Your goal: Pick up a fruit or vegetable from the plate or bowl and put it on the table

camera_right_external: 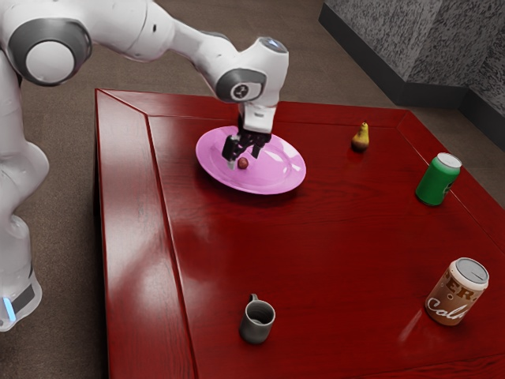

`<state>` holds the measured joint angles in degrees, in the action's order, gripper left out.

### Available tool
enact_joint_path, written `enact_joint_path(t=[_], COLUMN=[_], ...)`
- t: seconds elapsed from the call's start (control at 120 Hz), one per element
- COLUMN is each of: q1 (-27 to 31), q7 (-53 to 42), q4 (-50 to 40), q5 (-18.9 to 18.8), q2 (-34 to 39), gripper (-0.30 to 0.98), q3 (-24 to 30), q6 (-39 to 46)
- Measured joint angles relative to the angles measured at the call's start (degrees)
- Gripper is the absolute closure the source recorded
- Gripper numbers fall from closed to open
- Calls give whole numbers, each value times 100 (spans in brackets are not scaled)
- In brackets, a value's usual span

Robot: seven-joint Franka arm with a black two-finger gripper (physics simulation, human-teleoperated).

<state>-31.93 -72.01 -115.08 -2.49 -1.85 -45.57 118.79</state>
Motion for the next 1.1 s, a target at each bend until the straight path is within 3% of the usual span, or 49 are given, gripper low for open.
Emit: enact_joint_path(t=[0.8, 1.1], q1=[196, 239], q7=[-228, -282], q4=[141, 142], q5=[204, 312], q2=[-403, -411], gripper=[3, 11], q3=[-5, -5], q6=[3, 4])
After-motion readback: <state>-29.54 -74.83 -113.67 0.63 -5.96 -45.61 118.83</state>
